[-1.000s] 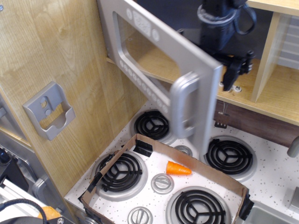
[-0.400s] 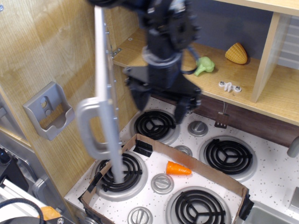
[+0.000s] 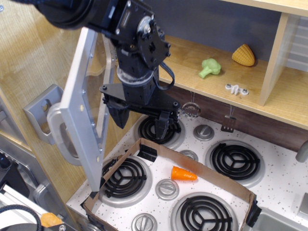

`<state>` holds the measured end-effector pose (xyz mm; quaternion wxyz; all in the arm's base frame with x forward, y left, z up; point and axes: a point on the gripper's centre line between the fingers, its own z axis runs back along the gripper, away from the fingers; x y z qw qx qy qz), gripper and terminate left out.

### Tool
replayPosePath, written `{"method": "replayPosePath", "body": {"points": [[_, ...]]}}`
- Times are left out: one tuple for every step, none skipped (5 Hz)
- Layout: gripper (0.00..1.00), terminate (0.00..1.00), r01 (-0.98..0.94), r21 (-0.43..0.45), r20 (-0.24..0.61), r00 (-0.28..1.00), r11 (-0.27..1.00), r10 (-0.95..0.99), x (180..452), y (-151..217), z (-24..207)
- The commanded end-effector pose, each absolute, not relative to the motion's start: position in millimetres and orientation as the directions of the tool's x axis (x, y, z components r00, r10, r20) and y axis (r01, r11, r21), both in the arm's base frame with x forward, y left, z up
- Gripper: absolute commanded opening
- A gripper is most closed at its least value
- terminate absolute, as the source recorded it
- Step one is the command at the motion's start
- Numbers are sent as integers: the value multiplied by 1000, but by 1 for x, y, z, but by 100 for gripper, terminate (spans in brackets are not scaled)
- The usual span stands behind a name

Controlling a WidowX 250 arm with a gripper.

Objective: Open microwave

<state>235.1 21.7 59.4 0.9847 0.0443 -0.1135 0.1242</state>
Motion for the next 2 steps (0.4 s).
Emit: {"method": "replayPosePath", "body": {"points": [[100,0,-358,-9,285,894,934,345,238,18,73],[100,100,-358,-9,285,894,934,345,238,18,73]]}}
